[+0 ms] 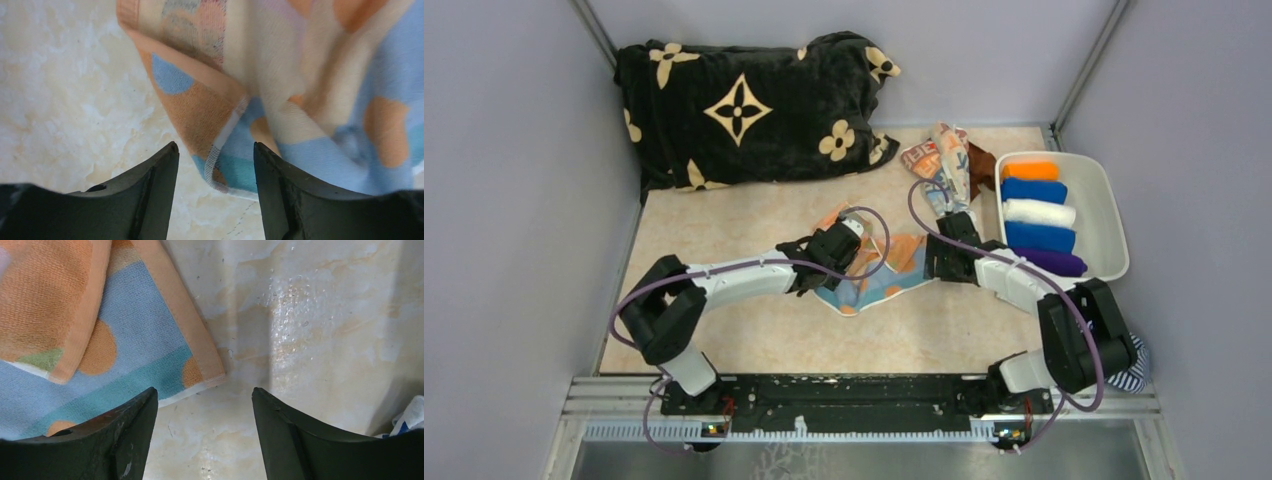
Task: Roll the towels
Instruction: Flatten out the towel at the center of the board.
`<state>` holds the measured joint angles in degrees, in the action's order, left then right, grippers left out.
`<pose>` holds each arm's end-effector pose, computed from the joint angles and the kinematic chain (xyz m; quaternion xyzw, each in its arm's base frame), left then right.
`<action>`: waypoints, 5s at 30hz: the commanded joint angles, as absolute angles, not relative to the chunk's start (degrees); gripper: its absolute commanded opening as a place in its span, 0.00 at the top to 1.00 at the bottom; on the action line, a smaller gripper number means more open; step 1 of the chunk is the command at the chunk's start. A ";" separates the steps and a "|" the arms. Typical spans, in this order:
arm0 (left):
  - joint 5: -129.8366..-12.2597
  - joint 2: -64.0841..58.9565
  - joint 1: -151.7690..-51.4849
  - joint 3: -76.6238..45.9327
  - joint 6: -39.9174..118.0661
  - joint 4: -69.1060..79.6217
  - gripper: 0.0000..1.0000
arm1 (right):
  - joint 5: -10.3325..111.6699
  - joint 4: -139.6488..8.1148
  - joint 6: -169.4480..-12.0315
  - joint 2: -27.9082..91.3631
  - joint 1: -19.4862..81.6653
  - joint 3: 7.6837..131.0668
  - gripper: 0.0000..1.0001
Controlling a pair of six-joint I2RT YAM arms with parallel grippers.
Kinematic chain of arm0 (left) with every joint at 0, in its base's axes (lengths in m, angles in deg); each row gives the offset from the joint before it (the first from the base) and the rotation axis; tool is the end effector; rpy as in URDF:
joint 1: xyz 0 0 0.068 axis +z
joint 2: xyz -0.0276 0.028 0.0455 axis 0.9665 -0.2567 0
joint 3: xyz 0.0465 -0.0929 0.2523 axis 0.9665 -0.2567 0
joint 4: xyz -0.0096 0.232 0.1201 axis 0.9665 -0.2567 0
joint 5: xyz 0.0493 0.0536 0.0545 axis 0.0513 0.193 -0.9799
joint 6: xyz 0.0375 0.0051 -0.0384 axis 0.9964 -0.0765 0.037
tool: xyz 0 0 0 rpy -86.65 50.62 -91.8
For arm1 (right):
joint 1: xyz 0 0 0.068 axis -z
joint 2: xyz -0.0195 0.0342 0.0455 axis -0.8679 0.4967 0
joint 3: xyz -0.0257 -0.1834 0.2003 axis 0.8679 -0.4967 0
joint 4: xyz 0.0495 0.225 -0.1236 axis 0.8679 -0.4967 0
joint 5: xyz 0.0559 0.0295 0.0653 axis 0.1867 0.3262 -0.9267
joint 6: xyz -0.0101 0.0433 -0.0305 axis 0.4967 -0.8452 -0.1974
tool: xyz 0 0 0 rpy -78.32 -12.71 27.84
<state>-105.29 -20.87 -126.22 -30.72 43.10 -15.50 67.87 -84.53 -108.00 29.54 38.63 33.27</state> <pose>0.2187 -0.2462 0.1904 0.2834 0.8891 0.0460 0.3566 0.2376 0.0877 0.1702 0.0433 0.9589 0.0302 0.2787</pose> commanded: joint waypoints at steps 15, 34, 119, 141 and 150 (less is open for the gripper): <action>-117.11 -21.76 -122.56 -30.42 43.16 -13.05 0.33 | 66.75 -82.28 -107.04 32.94 39.03 35.23 0.30; -91.80 6.55 -100.43 -56.07 23.42 -0.79 0.34 | 65.35 -83.10 -107.31 32.56 39.12 36.05 0.31; -86.04 20.01 -84.14 -54.33 16.00 1.44 1.00 | 74.71 -101.93 -105.27 33.45 45.28 58.11 1.00; -82.30 26.34 -81.57 -30.84 20.28 -7.09 1.00 | 67.50 -111.87 -101.32 17.74 50.88 76.30 1.00; -80.98 43.06 -81.54 -37.30 20.90 -18.44 1.00 | 61.86 -115.96 -102.59 1.77 50.83 64.09 1.00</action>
